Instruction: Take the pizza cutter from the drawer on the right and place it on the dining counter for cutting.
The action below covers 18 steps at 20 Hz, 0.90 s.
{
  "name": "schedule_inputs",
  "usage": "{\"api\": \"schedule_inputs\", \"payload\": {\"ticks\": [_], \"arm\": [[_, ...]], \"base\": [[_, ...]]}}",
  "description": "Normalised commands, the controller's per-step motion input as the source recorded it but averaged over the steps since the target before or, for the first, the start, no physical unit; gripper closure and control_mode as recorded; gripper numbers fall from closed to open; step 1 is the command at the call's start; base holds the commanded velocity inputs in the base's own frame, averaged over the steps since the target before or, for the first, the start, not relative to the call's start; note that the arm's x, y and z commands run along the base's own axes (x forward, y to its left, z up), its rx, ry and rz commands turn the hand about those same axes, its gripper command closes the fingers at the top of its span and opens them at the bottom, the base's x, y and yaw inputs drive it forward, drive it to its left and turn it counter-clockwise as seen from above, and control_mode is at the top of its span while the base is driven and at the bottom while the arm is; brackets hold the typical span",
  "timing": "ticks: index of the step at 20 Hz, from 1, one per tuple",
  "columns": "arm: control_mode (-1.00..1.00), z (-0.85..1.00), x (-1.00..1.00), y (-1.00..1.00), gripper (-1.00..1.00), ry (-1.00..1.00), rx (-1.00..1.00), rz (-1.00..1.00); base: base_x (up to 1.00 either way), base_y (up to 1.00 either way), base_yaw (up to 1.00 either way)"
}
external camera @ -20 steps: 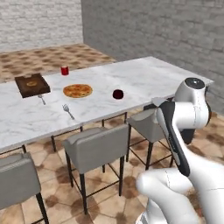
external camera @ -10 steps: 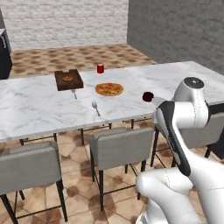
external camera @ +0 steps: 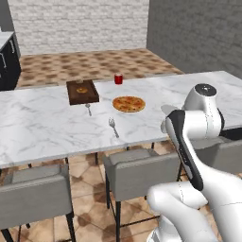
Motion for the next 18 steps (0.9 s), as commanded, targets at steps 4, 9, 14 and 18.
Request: {"api": "schedule_inputs", "payload": {"ticks": [4, 9, 14, 18], "arm": [[1.00, 0.00, 0.00, 0.00, 1.00, 0.00, 0.00, 0.00], [1.00, 0.00, 0.00, 0.00, 1.00, 0.00, 0.00, 0.00], [1.00, 0.00, 0.00, 0.00, 1.00, 0.00, 0.00, 0.00], [1.00, 0.00, 0.00, 0.00, 1.00, 0.00, 0.00, 0.00]], "base": [[0.76, -0.22, 0.00], [0.51, -0.32, 0.05], [0.37, -0.31, 0.09], [0.46, -0.29, 0.11]]}}
